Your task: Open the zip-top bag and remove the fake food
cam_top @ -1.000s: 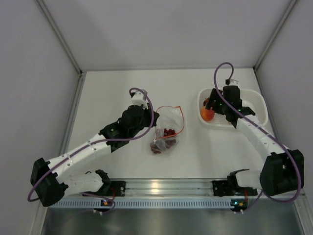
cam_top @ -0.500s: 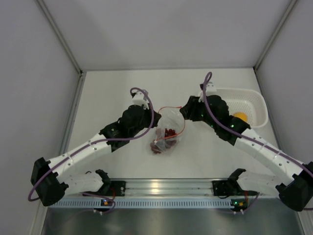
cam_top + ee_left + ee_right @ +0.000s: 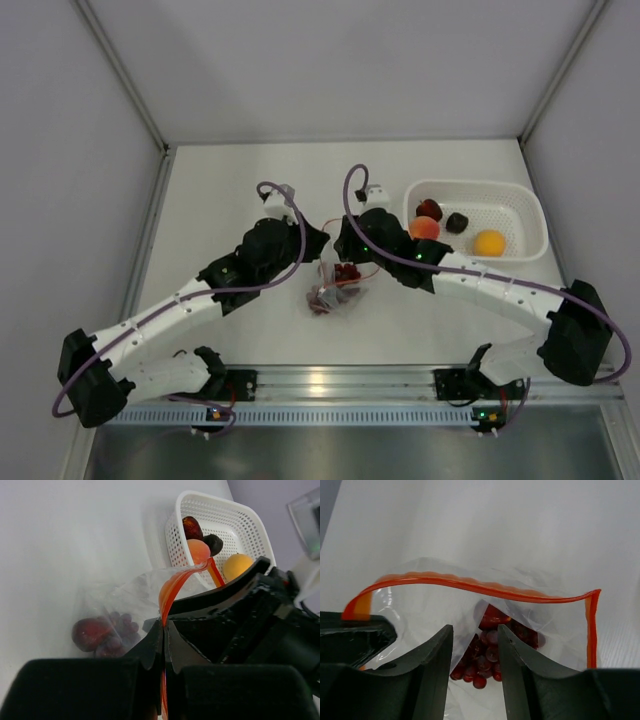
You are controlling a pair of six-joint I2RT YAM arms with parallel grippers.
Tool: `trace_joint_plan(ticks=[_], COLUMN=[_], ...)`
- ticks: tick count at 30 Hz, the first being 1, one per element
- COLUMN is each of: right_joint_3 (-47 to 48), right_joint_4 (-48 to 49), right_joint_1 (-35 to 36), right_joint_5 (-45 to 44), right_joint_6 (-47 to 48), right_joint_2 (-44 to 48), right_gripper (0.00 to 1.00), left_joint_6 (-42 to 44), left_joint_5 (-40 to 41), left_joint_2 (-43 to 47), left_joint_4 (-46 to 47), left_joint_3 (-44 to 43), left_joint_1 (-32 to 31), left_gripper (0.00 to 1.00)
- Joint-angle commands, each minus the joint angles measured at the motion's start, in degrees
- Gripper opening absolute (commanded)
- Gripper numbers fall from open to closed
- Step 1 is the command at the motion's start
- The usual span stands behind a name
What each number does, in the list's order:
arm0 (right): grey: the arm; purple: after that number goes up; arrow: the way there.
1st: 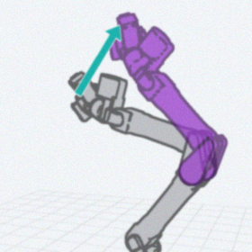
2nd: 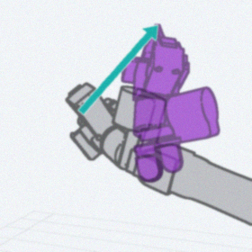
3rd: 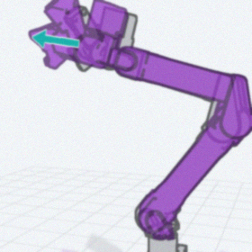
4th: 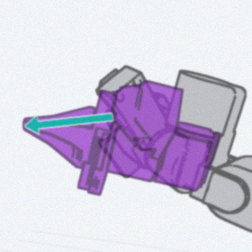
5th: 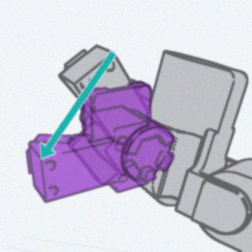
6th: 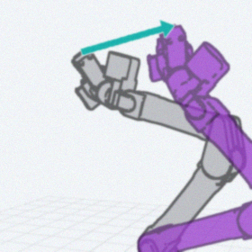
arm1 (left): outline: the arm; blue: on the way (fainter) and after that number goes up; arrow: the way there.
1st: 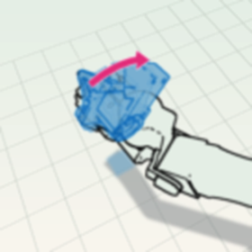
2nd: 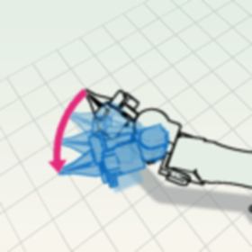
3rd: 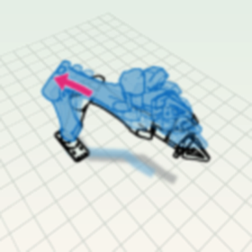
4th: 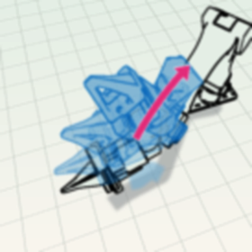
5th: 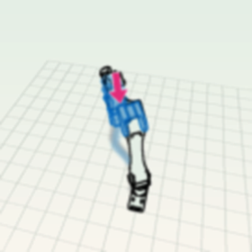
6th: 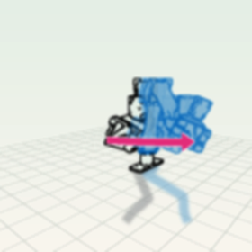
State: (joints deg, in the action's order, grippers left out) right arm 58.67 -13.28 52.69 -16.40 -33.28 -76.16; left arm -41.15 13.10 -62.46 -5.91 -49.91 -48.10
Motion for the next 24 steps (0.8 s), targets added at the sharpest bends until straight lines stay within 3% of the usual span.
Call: trace_joint_plan(ticks=[1, 24], right_joint_3=[2.0, 1.0], right_joint_4=[3.2, 12.8], right_joint_1=[1.0, 4.2], right_joint_5=[-2.8, -2.8], right_joint_6=[-1.7, -6.6], right_joint_2=[-2.4, -18.6], right_gripper=[0.41, 0.45], left_joint_6=[-0.9, 2.0], left_joint_5=[1.1, 4.6], left_joint_2=[2.9, 4.4], left_joint_4=[4.2, 1.7], left_joint_3=[0.4, 0.1], left_joint_1=[-0.2, -0.1], left_gripper=[0.00, 0.00])
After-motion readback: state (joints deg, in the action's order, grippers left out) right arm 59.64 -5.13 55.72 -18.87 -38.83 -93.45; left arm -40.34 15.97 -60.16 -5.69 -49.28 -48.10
